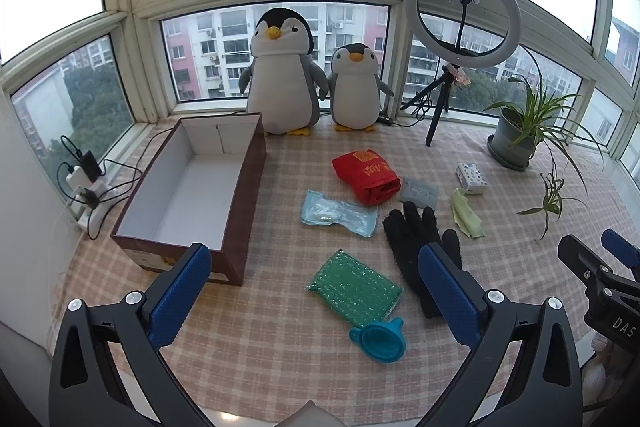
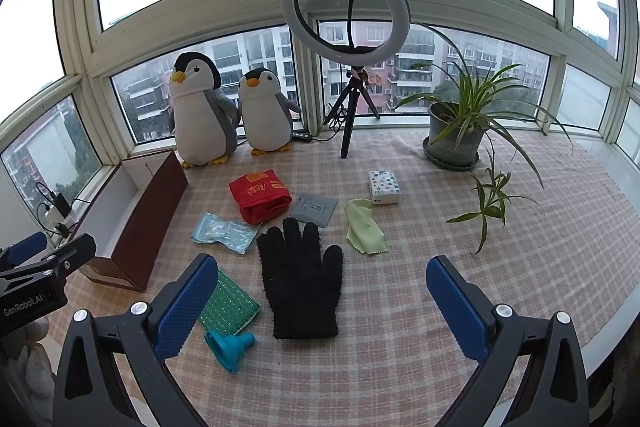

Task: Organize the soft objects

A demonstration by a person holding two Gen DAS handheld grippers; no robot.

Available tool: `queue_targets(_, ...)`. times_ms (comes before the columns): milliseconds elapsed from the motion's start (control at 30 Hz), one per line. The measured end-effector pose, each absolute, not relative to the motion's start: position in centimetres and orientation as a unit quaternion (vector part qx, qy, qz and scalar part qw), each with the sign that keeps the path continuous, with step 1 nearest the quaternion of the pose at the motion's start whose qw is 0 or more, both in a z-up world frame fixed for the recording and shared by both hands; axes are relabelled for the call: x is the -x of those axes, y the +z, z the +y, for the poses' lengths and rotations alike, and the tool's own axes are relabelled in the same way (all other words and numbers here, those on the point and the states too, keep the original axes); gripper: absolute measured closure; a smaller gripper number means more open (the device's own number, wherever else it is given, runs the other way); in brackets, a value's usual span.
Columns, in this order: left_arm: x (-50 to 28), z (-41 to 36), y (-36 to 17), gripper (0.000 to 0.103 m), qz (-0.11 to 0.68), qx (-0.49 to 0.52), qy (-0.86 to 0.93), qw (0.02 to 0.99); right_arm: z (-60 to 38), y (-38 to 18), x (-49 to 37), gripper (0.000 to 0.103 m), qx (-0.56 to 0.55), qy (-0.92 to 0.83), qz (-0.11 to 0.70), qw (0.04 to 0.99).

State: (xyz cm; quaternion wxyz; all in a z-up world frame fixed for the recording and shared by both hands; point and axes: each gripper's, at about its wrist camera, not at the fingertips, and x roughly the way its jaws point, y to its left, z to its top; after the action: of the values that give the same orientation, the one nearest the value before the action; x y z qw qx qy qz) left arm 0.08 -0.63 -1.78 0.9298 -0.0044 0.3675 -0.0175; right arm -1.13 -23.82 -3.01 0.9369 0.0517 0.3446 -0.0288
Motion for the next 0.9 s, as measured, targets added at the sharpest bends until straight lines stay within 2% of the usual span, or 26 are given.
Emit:
queue_targets(367, -1.2, -1.0, -2.8, 0.000, 0.390, 0.021, -0.021, 0.920, -25.1, -3.6, 0.4, 0.000, -0.057, -0.017, 0.352, 0.934)
queue_targets(767, -3.7, -2.6, -6.1, 0.000, 0.454, 0.054, -0.057, 0.888, -29.0, -6.3, -1.6, 0.001, -0.114, 0.037, 0.380, 0.917)
queue_targets(900, -4.6, -3.0, -7.0, 0.003, 0.464, 0.060, -0.059, 0.882, -30.7, -8.1, -2.8, 0.006, -0.138, 0.047, 0.401, 0.905)
